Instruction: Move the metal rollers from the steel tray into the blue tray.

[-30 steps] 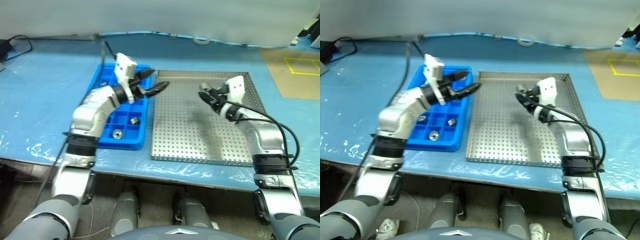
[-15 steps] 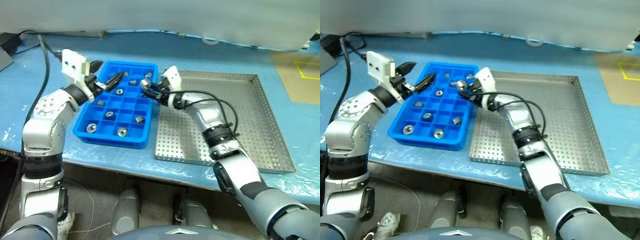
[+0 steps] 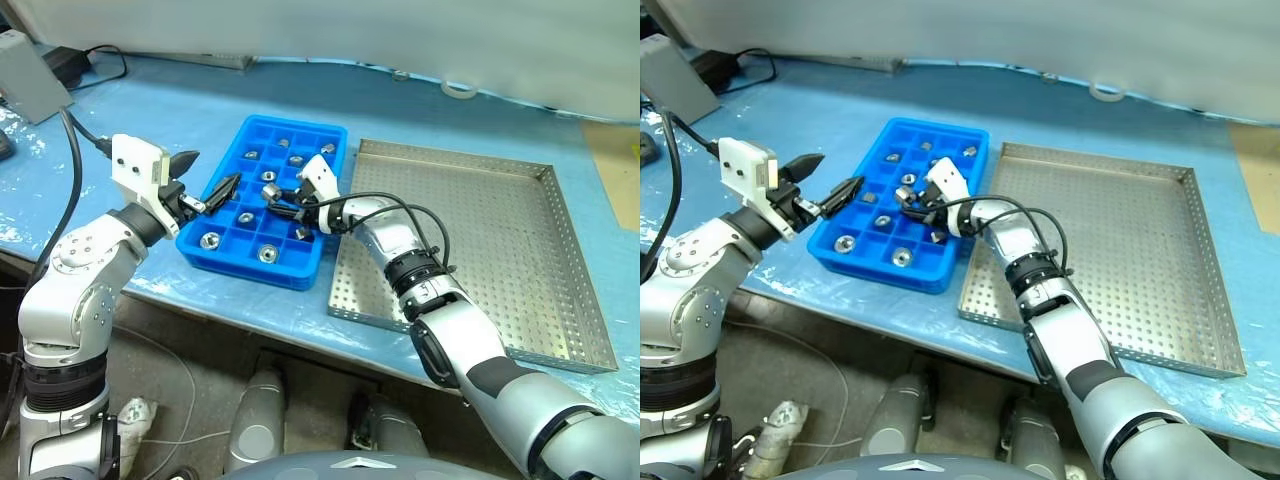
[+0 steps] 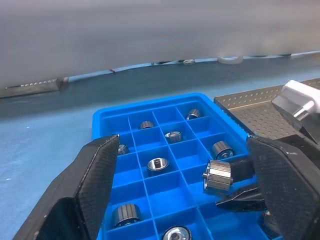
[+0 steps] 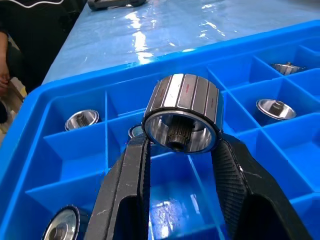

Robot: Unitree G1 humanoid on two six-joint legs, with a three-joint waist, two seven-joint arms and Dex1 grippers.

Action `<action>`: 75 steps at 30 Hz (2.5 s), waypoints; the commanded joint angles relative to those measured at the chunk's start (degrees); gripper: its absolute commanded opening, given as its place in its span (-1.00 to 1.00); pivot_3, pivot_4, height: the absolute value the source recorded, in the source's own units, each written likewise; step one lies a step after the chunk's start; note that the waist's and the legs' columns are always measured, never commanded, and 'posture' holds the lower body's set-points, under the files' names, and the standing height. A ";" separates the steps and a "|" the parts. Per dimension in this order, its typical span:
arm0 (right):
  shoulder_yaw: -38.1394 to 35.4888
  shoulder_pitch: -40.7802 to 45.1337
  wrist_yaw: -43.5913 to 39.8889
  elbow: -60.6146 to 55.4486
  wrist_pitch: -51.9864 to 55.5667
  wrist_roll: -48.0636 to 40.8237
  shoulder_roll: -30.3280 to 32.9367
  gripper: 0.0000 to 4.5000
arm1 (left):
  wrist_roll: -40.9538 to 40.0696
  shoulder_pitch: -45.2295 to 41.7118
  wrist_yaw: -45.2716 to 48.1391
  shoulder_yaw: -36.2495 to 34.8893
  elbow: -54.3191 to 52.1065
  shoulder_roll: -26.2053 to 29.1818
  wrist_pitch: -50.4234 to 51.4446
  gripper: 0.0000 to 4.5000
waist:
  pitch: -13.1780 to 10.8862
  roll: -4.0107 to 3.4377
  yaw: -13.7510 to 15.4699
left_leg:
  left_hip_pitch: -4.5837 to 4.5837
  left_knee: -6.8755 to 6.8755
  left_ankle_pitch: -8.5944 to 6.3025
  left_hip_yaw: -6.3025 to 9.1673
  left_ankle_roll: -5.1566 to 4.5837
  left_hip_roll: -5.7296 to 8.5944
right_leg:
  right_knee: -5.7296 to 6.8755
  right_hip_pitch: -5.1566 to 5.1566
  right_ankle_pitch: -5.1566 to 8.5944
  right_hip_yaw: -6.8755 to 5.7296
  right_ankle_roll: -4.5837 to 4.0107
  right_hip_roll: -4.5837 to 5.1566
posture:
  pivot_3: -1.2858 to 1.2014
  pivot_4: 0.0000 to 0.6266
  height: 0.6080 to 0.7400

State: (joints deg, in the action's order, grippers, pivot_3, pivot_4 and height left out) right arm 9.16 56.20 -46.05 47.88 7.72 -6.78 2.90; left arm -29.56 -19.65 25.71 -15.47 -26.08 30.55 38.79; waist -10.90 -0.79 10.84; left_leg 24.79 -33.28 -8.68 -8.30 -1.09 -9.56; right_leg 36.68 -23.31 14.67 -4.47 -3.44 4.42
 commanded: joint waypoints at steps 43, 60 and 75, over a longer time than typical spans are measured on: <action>-16.90 -15.36 8.81 -30.51 16.02 -7.76 18.07 0.34 | 0.75 -11.52 4.52 12.51 14.40 -8.55 -7.04 0.90 | 0.02 0.02 -0.82 | -0.25 0.17 0.36 -0.19 0.46 -0.10 | -0.02 0.14 -0.07 0.08 -0.04 -0.13 | 0.17 -0.52 1.00; -16.04 -19.62 15.84 -37.01 17.54 -7.33 15.79 0.34 | 2.55 -14.12 8.46 15.93 18.77 -11.12 -7.78 0.90 | 0.02 0.02 -3.57 | -0.37 0.18 0.46 -0.23 0.26 -0.11 | 0.01 0.19 -0.06 0.10 -0.07 -0.13 | 0.13 -0.52 1.00; -14.80 -19.78 15.79 -38.15 19.39 -8.08 15.89 0.34 | 2.87 -11.76 8.41 16.26 16.72 -12.86 -7.78 0.90 | 0.02 0.02 -3.61 | -0.38 0.18 0.48 -0.24 0.22 -0.12 | 0.00 0.21 -0.06 0.10 -0.07 -0.12 | 0.15 -0.52 1.00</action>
State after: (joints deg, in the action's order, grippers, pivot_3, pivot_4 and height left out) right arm -5.64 36.05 -29.93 12.65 27.12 -13.98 18.34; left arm -26.65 -31.35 34.18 0.75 -6.81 17.98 32.18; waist -10.88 -0.77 7.23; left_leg 24.41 -33.09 -8.20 -8.55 -0.88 -9.67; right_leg 36.68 -23.11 14.61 -4.37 -3.52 4.30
